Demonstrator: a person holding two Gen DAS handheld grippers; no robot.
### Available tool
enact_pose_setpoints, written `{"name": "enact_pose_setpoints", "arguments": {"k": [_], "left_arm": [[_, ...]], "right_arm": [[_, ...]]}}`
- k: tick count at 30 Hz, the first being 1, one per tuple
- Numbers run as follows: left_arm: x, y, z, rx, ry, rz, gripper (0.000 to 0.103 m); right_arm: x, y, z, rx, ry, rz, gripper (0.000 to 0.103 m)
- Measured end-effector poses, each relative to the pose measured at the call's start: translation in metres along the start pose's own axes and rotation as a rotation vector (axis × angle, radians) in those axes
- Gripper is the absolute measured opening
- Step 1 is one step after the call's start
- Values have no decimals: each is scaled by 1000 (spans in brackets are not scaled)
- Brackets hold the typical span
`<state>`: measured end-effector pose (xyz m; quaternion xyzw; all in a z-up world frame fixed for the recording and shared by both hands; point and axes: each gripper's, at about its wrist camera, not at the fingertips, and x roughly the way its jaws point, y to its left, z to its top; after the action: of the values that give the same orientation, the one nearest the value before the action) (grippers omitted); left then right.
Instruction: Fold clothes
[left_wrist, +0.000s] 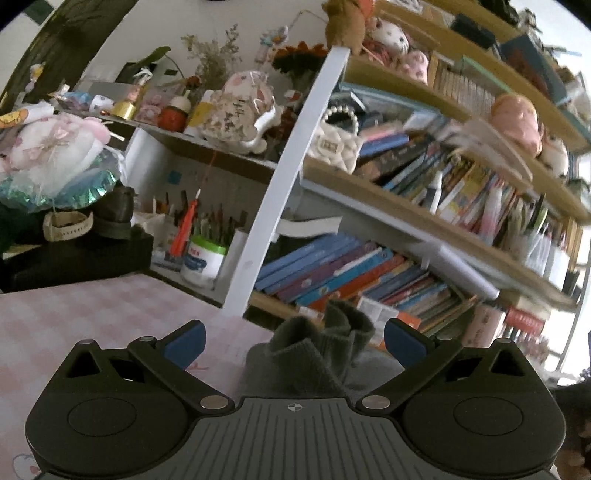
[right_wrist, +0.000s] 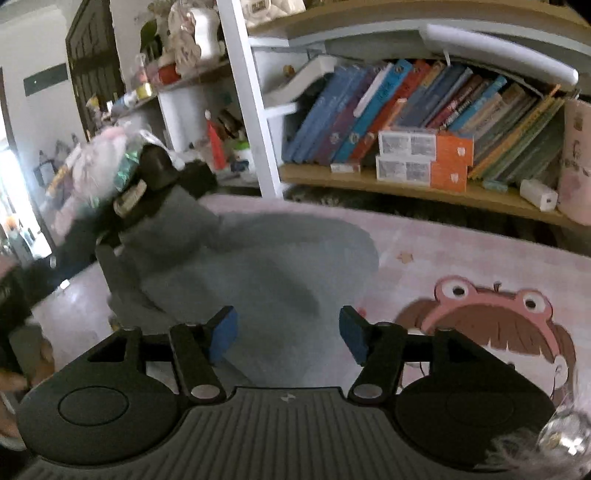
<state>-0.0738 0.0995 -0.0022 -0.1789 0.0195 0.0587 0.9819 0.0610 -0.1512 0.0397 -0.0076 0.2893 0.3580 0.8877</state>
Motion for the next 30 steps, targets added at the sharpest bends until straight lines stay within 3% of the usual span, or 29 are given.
{"name": "enact_pose_setpoints", "arguments": {"k": [4,7,10,15,17,19,20,21,22,23,24,26,30], "left_arm": [[0,-11,4,64,-28,17,103],[-3,-27,17,160,-75,15,103],[11,-50,28,303,-12,-1,102],[44,-80,27,502,102,-8,98],[57,-84,23,530,157,2,90],[70,-87,18,552,217,12,74],[76,-87,15,557,248,20,69],[81,-85,13,560,275,30,57],[86,-84,10,563,299,41,38],[86,-82,11,558,309,34,28],[85,-80,12,547,312,20,8],[77,-74,21,483,300,-21,4],[46,-43,56,179,221,-120,4]], "right_arm": [[6,-4,-17,-13,-5,33,71],[8,-15,-25,51,-12,82,73],[7,-25,-30,113,-14,121,74],[-10,-35,-26,127,-63,109,78],[-15,-41,-26,144,-74,98,78],[-16,-47,-26,178,-75,95,78],[-16,-50,-26,195,-73,97,78],[-15,-52,-26,208,-68,102,78],[-14,-53,-27,218,-64,104,78],[-12,-54,-28,223,-59,103,78],[-11,-54,-28,224,-55,101,78],[-10,-52,-30,224,-46,103,78],[-9,-48,-30,199,-47,122,78]]}}
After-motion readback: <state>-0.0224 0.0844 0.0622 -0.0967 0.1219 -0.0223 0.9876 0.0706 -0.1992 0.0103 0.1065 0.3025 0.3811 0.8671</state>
